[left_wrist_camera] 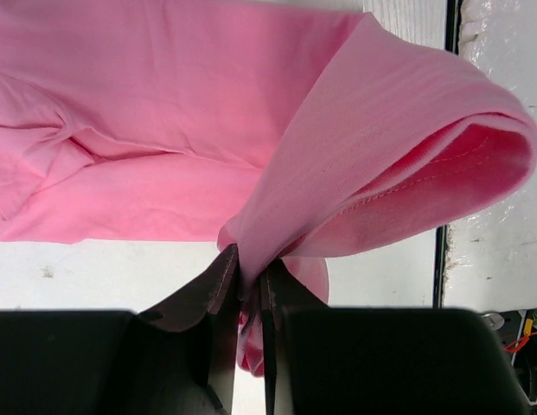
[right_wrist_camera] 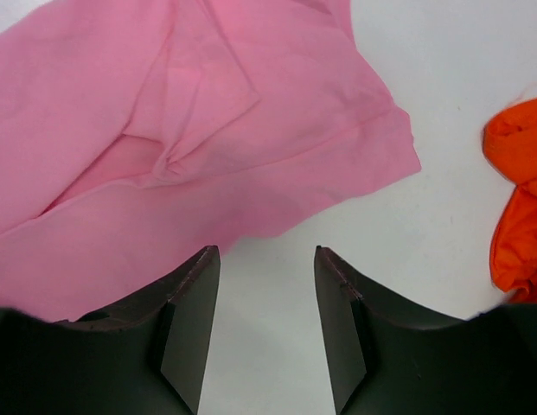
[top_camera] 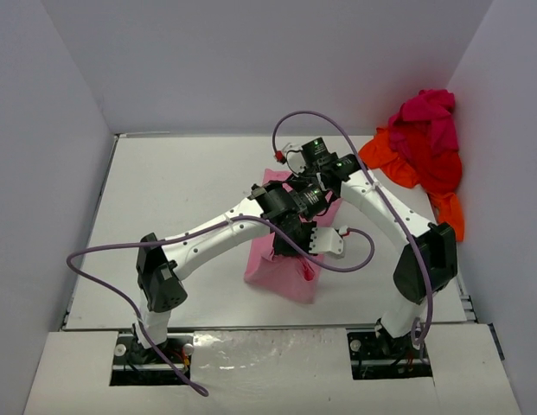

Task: Fold and stack the t-shirts
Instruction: Fold the tshirt

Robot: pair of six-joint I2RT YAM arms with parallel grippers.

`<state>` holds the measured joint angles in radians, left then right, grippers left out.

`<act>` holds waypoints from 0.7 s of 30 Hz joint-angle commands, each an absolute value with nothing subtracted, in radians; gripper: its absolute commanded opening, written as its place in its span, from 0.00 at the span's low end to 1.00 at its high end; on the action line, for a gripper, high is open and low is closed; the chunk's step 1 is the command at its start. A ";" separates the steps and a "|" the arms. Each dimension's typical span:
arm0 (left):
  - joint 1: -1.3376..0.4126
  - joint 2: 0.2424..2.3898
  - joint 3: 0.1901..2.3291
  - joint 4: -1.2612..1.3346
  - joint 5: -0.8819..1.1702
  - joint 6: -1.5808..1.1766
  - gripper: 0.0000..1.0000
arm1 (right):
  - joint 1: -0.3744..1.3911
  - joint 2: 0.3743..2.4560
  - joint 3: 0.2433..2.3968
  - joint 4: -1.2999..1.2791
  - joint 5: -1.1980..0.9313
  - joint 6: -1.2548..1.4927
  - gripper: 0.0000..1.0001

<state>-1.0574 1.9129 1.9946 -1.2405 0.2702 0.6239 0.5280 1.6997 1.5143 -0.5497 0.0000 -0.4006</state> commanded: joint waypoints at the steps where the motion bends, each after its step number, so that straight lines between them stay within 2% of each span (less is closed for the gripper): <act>1: -1.055 1.862 1.982 -1.258 0.276 0.627 0.00 | 0.512 1.730 1.493 -0.488 0.115 -0.358 0.44; 8: -1.057 1.840 1.924 -1.254 0.253 0.634 0.00 | 0.453 1.799 1.497 -0.442 0.240 -0.293 0.36; 14: -1.056 1.873 1.913 -1.271 0.261 0.658 0.00 | 0.330 1.754 1.590 -0.357 0.438 -0.229 0.40; 21: -1.055 1.861 1.907 -1.240 0.274 0.650 0.00 | 0.243 1.728 1.621 -0.295 0.431 -0.266 0.41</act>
<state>-1.0534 1.9129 1.8943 -1.2490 0.2636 0.6369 0.2572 1.8056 1.5678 -0.3778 0.3709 -0.2625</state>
